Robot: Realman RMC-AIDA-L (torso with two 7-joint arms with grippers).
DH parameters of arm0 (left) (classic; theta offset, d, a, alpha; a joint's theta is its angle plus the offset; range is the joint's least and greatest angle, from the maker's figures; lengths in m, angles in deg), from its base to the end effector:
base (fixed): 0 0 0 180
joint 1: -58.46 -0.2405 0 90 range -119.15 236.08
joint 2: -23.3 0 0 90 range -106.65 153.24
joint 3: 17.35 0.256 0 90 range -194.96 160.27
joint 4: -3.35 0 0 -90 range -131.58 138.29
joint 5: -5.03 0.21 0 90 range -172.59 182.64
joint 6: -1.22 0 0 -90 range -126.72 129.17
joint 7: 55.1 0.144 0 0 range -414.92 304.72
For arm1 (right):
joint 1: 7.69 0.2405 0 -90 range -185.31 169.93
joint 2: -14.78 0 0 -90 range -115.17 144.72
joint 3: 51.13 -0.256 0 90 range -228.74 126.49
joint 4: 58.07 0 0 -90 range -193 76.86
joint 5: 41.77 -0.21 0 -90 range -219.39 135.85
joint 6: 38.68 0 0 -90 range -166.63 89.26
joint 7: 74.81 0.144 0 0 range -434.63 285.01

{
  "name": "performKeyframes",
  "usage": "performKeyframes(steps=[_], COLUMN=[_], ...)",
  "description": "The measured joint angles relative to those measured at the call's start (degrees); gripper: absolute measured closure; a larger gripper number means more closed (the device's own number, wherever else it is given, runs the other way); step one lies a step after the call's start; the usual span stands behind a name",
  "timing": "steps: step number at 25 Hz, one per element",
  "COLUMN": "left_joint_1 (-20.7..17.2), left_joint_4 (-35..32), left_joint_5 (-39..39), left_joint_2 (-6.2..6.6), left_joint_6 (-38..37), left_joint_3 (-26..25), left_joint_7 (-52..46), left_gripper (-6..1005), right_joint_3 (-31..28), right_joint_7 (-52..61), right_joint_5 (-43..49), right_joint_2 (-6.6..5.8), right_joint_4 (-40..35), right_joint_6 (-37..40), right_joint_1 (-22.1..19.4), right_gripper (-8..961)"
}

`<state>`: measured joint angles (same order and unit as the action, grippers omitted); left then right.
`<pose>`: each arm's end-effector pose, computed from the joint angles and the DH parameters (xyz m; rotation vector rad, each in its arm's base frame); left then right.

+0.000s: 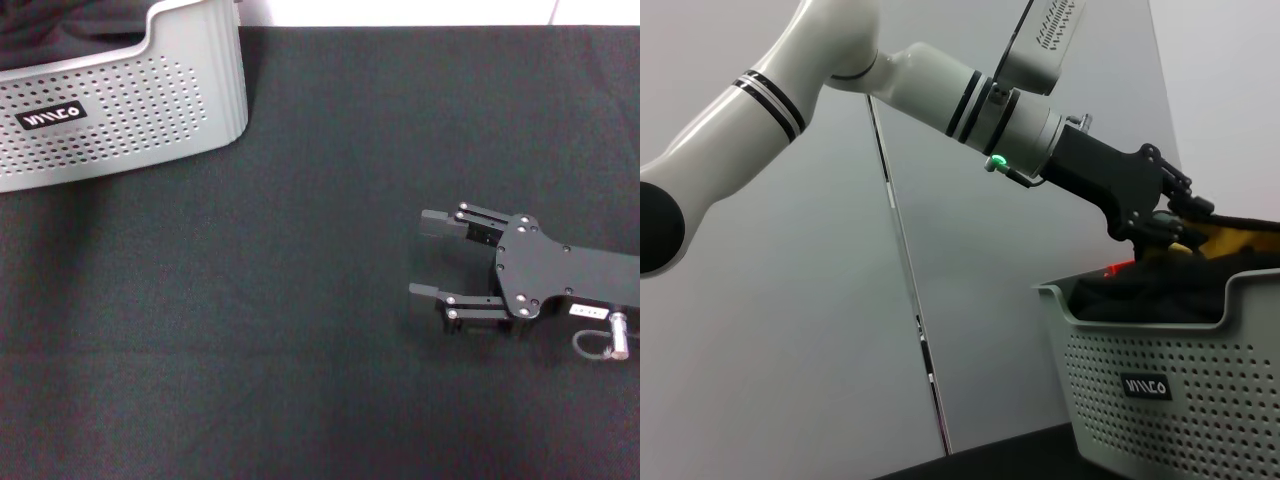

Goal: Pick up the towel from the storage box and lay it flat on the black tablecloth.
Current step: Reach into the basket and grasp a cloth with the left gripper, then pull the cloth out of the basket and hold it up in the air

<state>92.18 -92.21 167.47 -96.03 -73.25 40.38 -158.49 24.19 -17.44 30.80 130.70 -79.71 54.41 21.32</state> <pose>-0.1713 0.4057 0.1527 -2.1233 0.0427 0.5499 0.2265 0.2921 -0.0399 -2.7811 0.2953 1.1625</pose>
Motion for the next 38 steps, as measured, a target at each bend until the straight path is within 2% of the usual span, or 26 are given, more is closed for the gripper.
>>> performKeyframes(steps=[11,13,16,21,27,30,38], left_joint_1=[-0.7,-1.8,-6.2,-16.3,-22.9,-23.2,-23.4], left_joint_4=[-1.5,-4.2,-10.2,-18.7,-19.3,-19.7,-19.9], left_joint_5=[-0.6,-4.4,-16.8,-45.6,-74.4,-78.1,-77.9], left_joint_2=[-0.43,-0.49,-0.57,-0.6,-0.72,-0.67,-0.78], left_joint_6=[0.8,2.2,5.9,13.3,12.2,9.5,6.7], left_joint_3=[-1.0,-2.2,-4.3,-4.9,-7.2,-7.3,-5.8], left_joint_7=[-2.4,-3.8,-4.2,0.9,10.5,10.9,10.4], left_gripper=[916,947,993,993,993,992,992], right_joint_3=[-0.1,-0.2,-0.2,-0.2,-0.1,-0.1,0.6], right_joint_7=[-0.9,-1.5,-3.2,-6.6,-9.3,-10.8,-13.6], right_joint_5=[-0.4,-1.5,-3.6,-6.8,-7.8,-8.8,-11.3], right_joint_2=[0.07,0.07,0.02,0.01,0.15,0.18,0.26], right_joint_4=[0.2,0.6,0.8,0.6,0.3,0.2,-0.7], right_joint_6=[-0.2,-0.2,-0.2,0.2,2.0,5.1,15.0], right_joint_1=[-0.1,-0.3,-0.8,-1.3,-0.2,-0.1,-0.1], right_gripper=[99,99,98,102,107,110,117])
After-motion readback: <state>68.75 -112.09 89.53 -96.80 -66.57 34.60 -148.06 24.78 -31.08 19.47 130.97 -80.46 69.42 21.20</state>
